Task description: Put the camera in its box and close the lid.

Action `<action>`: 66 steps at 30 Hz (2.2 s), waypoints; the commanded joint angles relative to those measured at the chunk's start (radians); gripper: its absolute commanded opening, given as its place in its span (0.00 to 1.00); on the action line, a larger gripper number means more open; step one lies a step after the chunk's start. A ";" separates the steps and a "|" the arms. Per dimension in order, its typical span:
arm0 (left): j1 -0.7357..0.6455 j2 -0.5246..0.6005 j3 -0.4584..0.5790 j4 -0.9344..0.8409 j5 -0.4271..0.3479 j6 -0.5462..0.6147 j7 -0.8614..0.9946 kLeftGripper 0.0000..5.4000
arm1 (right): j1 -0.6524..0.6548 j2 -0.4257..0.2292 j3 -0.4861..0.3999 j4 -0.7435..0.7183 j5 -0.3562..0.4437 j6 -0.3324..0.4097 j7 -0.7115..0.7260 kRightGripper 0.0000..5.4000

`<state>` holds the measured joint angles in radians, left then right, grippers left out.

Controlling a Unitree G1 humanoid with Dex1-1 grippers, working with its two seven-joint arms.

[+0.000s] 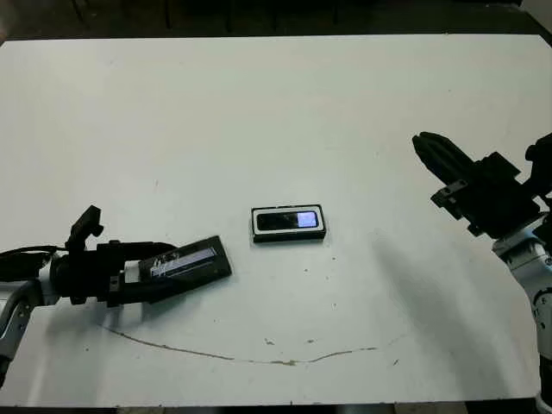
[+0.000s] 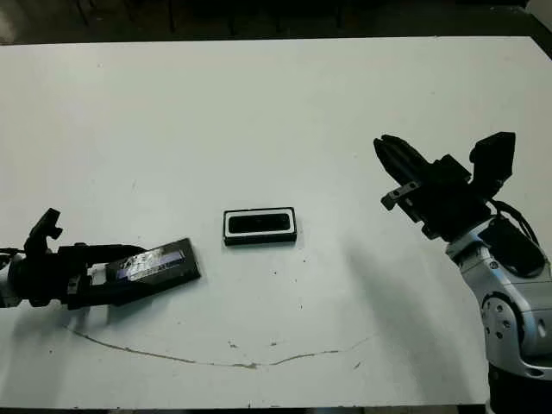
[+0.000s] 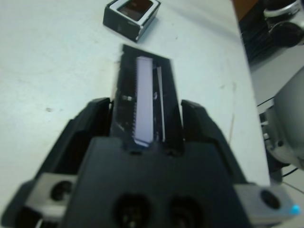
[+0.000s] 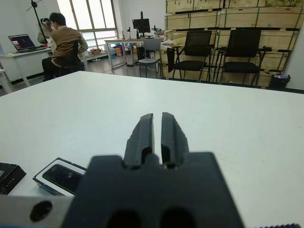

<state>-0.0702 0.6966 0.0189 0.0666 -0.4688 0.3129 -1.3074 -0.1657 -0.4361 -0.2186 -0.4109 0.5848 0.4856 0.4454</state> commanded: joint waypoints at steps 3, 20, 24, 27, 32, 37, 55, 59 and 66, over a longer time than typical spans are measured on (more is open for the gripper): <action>0.043 0.008 0.003 0.000 0.022 -0.014 0.032 0.50 | 0.012 -0.009 -0.003 0.001 0.009 0.026 -0.001 0.00; 0.022 -0.068 0.127 -0.225 -0.086 -0.014 0.248 0.50 | 0.019 -0.004 0.005 -0.012 0.005 0.030 -0.012 0.00; -0.060 -0.075 0.147 -0.319 -0.123 0.068 0.373 0.50 | 0.018 0.000 0.004 -0.017 0.014 0.046 -0.026 0.00; -0.171 -0.089 0.108 -0.257 -0.110 0.037 0.351 0.50 | 0.017 0.000 0.006 -0.019 0.016 0.050 -0.030 0.00; -0.371 -0.086 -0.033 -0.051 -0.026 0.009 0.214 0.50 | 0.022 0.002 0.012 -0.029 0.014 0.059 -0.042 0.00; -0.497 -0.110 -0.165 0.106 0.060 0.030 0.115 0.50 | 0.025 0.004 0.020 -0.041 0.010 0.063 -0.054 0.00; -0.561 -0.249 -0.248 0.342 0.157 -0.060 -0.012 0.50 | 0.020 -0.005 0.031 -0.052 0.007 0.088 -0.061 0.00; -0.558 -0.276 -0.231 0.382 0.143 -0.056 -0.013 0.50 | 0.017 -0.005 0.030 -0.041 0.003 0.076 -0.047 0.00; -0.566 -0.298 -0.231 0.445 0.158 -0.068 -0.038 0.50 | 0.013 -0.008 0.028 -0.051 0.001 0.093 -0.054 0.00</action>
<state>-0.6341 0.3951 -0.2076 0.4879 -0.3315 0.2498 -1.3315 -0.1568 -0.4344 -0.1945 -0.4617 0.5888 0.5555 0.3941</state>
